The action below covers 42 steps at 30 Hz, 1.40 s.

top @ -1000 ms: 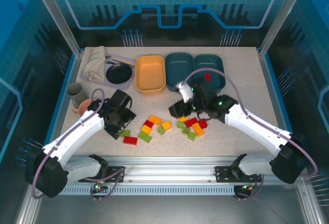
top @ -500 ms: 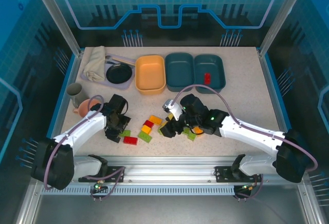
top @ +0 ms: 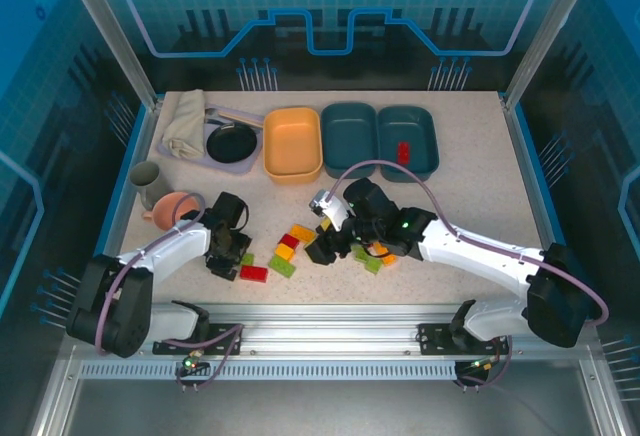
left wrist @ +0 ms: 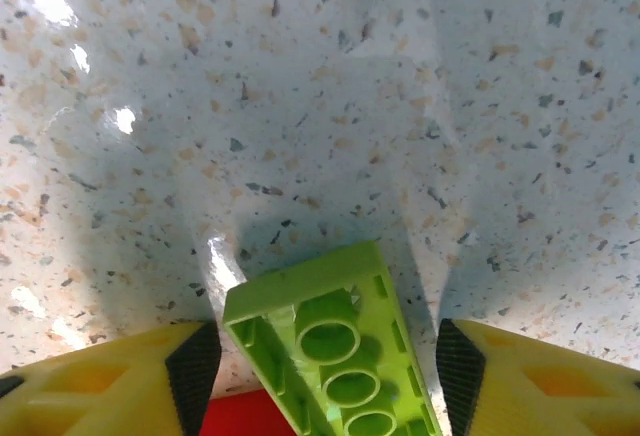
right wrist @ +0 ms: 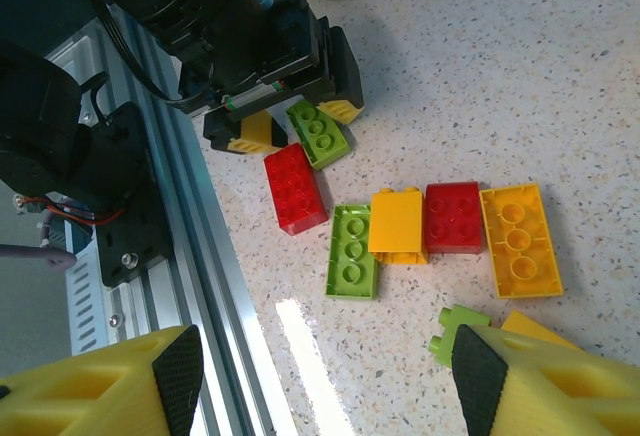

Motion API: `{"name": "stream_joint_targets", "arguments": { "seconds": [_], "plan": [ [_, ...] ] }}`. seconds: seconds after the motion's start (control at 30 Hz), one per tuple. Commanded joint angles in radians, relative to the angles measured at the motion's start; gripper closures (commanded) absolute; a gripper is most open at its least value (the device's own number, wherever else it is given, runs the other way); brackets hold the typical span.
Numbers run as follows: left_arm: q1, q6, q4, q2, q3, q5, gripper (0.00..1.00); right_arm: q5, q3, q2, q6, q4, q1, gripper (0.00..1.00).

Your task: Sort the legos into containers by color

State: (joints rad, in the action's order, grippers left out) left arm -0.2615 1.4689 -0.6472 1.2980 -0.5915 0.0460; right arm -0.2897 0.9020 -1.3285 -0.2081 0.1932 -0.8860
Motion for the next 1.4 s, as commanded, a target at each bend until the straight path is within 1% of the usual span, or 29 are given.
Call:
{"name": "stream_joint_targets", "arguments": {
  "seconds": [0.0,0.2,0.33,0.5,0.63,0.8,0.93,1.1,1.2,1.37],
  "plan": [
    [0.013,0.013,0.093,0.042,0.04,-0.002,0.41,-0.023,0.037,-0.016,0.0,-0.005,-0.016,0.31],
    [0.014,-0.001,0.113,0.056,0.039,0.012,0.55,-0.016,0.041,-0.021,0.001,0.003,-0.015,0.31],
    [0.015,-0.014,0.15,0.073,0.042,0.008,0.62,-0.013,0.044,-0.025,-0.003,0.006,-0.016,0.31],
    [0.015,-0.036,0.172,0.059,0.03,0.013,0.67,-0.004,0.046,-0.024,-0.009,0.012,-0.015,0.31],
    [0.013,-0.076,0.115,0.015,-0.037,0.029,0.7,0.038,0.046,-0.003,-0.029,0.019,-0.001,0.32],
    [0.003,-0.192,0.005,-0.002,-0.231,0.05,0.7,0.121,0.038,0.054,-0.109,0.008,0.08,0.32],
    [-0.019,-0.302,-0.04,0.086,-0.44,0.037,0.7,0.208,0.035,0.093,-0.169,0.002,0.16,0.32],
    [-0.056,-0.459,-0.099,0.298,-0.756,0.041,0.7,0.27,0.077,0.077,-0.24,0.034,0.255,0.32],
    [-0.059,-0.519,-0.122,0.451,-0.926,0.02,0.7,0.262,0.105,0.047,-0.277,0.022,0.307,0.32],
    [-0.058,-0.601,-0.201,0.722,-1.219,0.022,0.7,0.228,0.143,-0.007,-0.356,-0.074,0.374,0.31]
  ]
}}
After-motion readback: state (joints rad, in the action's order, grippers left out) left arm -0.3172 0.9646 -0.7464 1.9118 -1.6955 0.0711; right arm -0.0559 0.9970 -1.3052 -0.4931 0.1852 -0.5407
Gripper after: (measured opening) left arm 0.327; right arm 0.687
